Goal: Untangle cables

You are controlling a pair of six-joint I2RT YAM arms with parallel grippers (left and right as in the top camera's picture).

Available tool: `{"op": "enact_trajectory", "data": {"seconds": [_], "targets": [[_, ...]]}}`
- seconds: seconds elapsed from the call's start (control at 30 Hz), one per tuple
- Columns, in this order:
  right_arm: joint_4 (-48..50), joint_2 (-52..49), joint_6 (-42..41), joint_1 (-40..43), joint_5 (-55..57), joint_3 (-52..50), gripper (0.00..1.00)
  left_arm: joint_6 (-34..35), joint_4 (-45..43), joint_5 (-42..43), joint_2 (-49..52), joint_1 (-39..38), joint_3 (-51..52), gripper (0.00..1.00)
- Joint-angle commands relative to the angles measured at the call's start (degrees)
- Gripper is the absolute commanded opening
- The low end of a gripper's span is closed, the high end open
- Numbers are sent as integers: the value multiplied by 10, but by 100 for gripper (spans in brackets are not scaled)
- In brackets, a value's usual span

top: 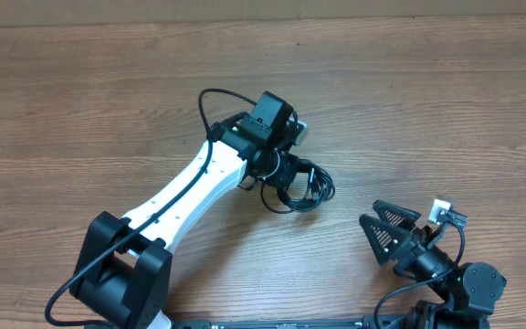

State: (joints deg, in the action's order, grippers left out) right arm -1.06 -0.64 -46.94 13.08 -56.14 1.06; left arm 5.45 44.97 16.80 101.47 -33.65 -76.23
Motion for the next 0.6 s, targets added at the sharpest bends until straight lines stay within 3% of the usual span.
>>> {"op": "enact_trajectory", "data": {"seconds": [0.0,0.23,0.4,0.57], "targets": [[3,-3,-8,1,-26,18,99,-128,-2,107,-11,0,-9,4],[-5,-109,12,1,-26,25,100,-208,-3,208,-11,0,-9,4],[0,-254,71,-1,-47,56,100,-210,-13,166,-11,0,-9,4],[196,-350,65,-1,-168,72,100,-236,-20,143,-11,0,-9,4]]}}
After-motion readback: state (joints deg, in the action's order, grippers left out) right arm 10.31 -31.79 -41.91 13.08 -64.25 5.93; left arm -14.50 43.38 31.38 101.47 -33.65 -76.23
